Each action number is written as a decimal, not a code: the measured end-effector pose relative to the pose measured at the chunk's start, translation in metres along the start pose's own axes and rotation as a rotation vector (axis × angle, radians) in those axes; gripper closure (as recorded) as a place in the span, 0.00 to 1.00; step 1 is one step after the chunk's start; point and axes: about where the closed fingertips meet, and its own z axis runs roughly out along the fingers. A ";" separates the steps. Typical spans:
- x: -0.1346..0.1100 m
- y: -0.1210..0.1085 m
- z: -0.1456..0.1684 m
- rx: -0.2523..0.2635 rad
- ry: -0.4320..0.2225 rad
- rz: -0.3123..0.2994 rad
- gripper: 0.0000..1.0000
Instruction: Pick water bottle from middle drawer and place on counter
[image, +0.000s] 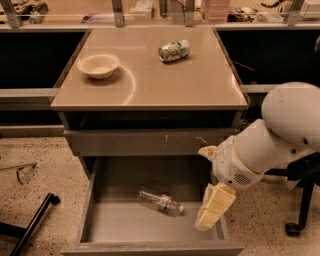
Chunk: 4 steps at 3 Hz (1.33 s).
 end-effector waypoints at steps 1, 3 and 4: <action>0.030 -0.005 0.053 0.023 -0.045 -0.003 0.00; 0.049 -0.029 0.094 0.062 -0.091 0.027 0.00; 0.051 -0.044 0.107 0.113 -0.147 0.049 0.00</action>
Offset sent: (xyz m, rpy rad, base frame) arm 0.0389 -0.0029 -0.1546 0.1074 -0.0578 -0.1106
